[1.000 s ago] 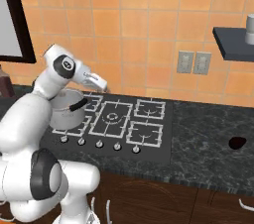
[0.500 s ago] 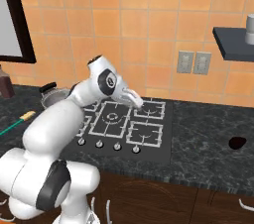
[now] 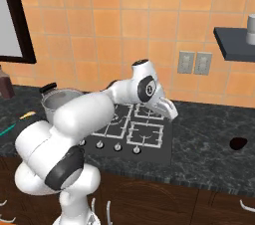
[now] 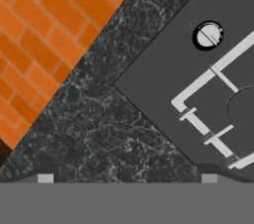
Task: Put the avocado and sweet potato in the pot. Retrieve the spatula and lightly stir the vegetables in the pot.
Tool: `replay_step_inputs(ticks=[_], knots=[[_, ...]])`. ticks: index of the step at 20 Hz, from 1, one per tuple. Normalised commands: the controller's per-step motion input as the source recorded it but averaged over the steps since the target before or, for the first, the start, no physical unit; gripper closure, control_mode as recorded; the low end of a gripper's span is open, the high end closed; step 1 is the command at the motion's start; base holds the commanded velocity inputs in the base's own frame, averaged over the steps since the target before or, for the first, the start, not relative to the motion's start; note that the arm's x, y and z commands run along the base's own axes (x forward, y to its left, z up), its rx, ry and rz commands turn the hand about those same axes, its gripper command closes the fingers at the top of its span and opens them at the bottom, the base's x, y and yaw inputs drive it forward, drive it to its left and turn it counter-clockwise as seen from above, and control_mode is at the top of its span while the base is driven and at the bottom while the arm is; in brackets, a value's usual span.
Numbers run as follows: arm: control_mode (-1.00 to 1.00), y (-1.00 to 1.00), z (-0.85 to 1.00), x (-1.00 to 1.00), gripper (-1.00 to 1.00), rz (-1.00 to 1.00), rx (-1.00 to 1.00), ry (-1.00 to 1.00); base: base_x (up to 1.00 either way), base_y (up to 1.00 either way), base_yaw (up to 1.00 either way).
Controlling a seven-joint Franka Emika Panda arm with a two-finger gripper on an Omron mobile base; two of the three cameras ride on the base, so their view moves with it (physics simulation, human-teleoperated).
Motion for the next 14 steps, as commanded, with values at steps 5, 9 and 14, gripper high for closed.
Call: replay_step_inputs(ticks=[5, 9, 14], knots=[[-1.00, -0.93, -0.02, 0.00, -1.00, -0.05, 0.17, 0.06, 0.00, 0.00, 0.00], [-1.00, -0.98, -0.03, 0.08, -1.00, -0.05, 0.12, 0.00, 0.00, 0.00, 0.00], [-1.00, -0.98, -0.47, 0.31, -1.00, -0.05, 0.03, 0.01, 0.00, 0.00, 0.00]])
